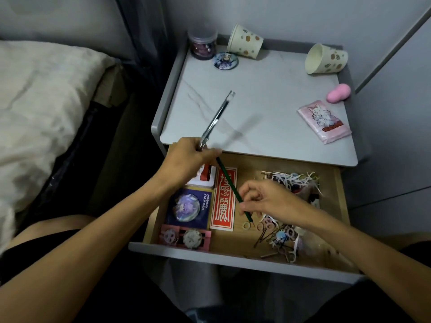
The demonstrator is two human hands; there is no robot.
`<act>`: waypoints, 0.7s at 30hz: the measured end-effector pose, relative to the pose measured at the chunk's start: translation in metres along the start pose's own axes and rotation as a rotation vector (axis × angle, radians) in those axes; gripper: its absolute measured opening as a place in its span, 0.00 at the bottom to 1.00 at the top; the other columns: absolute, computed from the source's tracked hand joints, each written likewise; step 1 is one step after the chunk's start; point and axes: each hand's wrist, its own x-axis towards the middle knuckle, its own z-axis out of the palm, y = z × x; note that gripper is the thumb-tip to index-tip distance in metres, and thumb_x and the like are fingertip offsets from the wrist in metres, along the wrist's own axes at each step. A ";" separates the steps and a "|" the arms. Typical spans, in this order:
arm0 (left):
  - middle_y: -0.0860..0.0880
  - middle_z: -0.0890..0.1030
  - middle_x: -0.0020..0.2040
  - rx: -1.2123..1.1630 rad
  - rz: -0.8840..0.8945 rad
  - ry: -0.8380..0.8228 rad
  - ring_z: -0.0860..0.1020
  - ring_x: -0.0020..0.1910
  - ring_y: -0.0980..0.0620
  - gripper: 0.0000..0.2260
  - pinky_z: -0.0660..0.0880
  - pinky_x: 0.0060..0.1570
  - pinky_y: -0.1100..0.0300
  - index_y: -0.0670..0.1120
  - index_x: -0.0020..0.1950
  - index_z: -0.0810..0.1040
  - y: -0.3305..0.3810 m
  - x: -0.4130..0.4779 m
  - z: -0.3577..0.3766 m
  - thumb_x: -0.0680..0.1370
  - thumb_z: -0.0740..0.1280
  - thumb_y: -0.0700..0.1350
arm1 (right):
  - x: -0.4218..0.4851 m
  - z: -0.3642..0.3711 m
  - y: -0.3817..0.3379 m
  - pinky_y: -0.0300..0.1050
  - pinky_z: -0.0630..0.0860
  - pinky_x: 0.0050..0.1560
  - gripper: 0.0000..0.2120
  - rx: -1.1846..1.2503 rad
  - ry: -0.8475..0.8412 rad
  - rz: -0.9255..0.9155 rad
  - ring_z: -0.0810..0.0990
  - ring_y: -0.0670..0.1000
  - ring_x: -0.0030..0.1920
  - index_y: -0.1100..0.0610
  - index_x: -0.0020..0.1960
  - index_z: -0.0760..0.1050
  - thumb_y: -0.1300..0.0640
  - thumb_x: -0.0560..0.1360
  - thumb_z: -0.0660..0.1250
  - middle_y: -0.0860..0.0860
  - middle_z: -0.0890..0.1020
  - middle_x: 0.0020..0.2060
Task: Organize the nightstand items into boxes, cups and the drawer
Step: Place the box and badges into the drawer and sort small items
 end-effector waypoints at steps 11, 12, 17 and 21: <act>0.56 0.68 0.26 -0.137 -0.056 0.024 0.66 0.22 0.60 0.20 0.62 0.29 0.59 0.49 0.38 0.70 0.001 0.003 -0.015 0.81 0.59 0.61 | 0.034 0.038 0.026 0.40 0.79 0.35 0.07 -0.110 0.113 0.277 0.81 0.47 0.33 0.57 0.52 0.75 0.63 0.76 0.70 0.56 0.83 0.43; 0.56 0.68 0.27 -0.159 -0.053 0.025 0.65 0.22 0.60 0.19 0.62 0.28 0.60 0.47 0.40 0.72 0.001 0.003 -0.015 0.82 0.59 0.60 | 0.043 0.044 0.025 0.43 0.81 0.36 0.07 -0.116 0.149 0.281 0.81 0.48 0.33 0.57 0.52 0.74 0.63 0.76 0.70 0.56 0.83 0.43; 0.50 0.69 0.30 -0.195 -0.064 -0.007 0.65 0.21 0.59 0.14 0.60 0.23 0.65 0.45 0.49 0.78 0.005 0.004 -0.019 0.84 0.59 0.52 | 0.074 0.070 0.024 0.51 0.83 0.41 0.09 -0.204 0.306 0.304 0.84 0.52 0.37 0.56 0.51 0.74 0.65 0.75 0.70 0.54 0.82 0.40; 0.47 0.71 0.30 -0.186 -0.073 -0.032 0.64 0.19 0.60 0.12 0.59 0.20 0.68 0.43 0.51 0.78 0.006 0.005 -0.017 0.84 0.60 0.50 | 0.081 0.077 0.020 0.48 0.82 0.39 0.04 -0.249 0.334 0.283 0.84 0.53 0.38 0.60 0.48 0.76 0.65 0.76 0.70 0.51 0.80 0.36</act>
